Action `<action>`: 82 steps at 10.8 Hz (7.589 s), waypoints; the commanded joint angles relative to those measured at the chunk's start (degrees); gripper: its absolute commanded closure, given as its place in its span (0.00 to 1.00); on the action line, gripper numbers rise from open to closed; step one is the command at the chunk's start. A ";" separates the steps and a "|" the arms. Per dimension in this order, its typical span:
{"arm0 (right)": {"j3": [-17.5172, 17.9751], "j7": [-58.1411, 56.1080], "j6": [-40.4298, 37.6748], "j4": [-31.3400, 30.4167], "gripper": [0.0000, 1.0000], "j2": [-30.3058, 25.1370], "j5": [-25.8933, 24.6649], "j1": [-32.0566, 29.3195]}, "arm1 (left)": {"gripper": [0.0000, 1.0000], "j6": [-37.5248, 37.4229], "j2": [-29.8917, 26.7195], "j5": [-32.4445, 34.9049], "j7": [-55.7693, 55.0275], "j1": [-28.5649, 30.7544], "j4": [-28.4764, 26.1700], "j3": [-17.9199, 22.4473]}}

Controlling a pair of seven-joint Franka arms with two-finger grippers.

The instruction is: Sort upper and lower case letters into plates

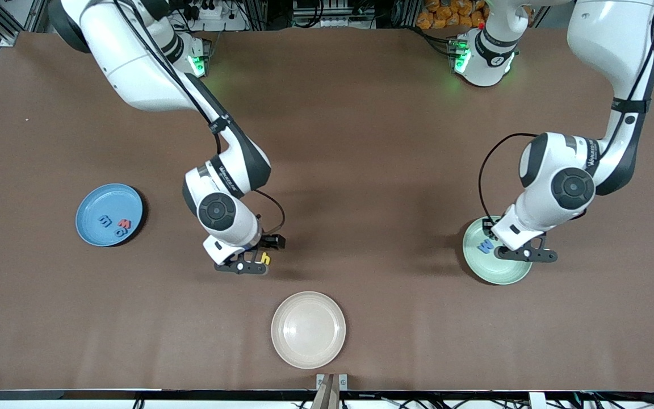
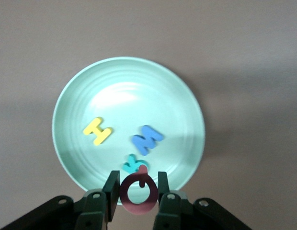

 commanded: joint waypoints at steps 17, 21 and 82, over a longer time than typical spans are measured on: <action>-0.93 10.61 2.24 6.75 0.00 8.93 -0.37 0.53 | 0.00 -28.25 -24.87 -7.26 1.85 -0.77 11.61 5.81; -1.02 10.52 2.25 6.40 0.00 8.94 -0.37 0.45 | 0.00 -32.73 -26.90 -6.91 1.85 -0.50 13.28 6.86; -12.18 -41.34 -40.91 -5.29 0.00 -47.40 6.22 -18.89 | 0.00 -41.96 -27.87 -5.95 2.03 -0.06 16.62 5.63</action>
